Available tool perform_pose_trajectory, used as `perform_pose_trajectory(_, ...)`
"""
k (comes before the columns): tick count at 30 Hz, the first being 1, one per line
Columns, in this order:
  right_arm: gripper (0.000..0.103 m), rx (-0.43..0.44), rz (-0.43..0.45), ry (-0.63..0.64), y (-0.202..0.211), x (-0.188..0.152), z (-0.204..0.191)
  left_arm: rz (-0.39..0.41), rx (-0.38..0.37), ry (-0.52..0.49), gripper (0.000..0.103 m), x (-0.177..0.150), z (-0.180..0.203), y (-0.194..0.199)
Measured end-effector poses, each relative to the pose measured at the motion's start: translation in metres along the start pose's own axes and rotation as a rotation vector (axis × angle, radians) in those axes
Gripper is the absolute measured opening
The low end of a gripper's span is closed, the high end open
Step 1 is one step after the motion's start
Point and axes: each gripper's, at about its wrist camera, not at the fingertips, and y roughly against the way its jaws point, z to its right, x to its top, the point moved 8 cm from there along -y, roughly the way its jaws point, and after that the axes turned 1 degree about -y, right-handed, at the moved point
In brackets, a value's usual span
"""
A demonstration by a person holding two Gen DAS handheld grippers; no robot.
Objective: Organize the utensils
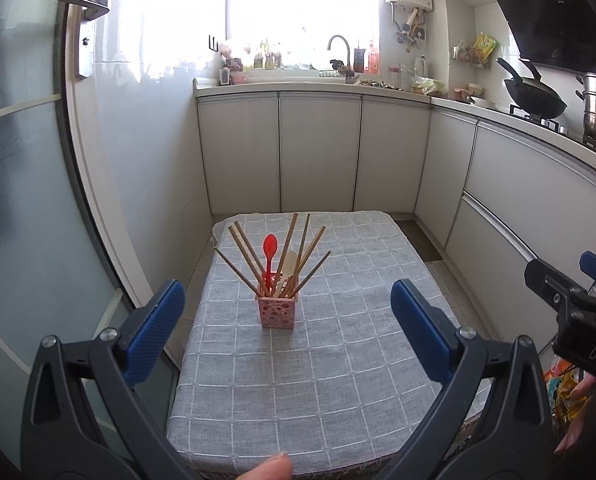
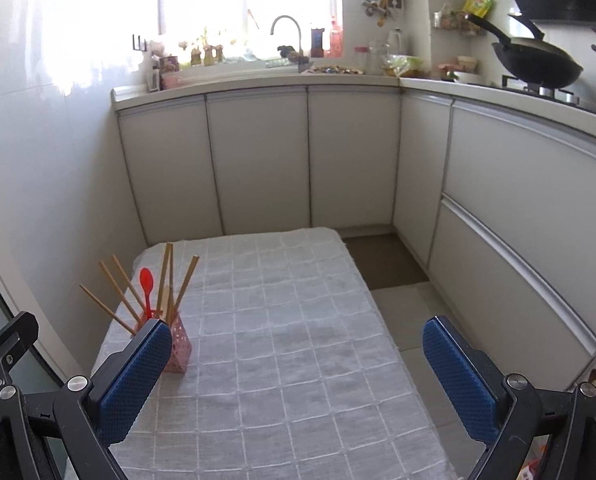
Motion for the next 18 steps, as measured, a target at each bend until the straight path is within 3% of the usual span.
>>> perform_pose_trajectory(18, 0.103, 0.007, 0.022, 0.034, 0.006, -0.003, -0.0091, 0.002, 0.004, -0.018, 0.102, -0.0039, 0.0087, 0.0069)
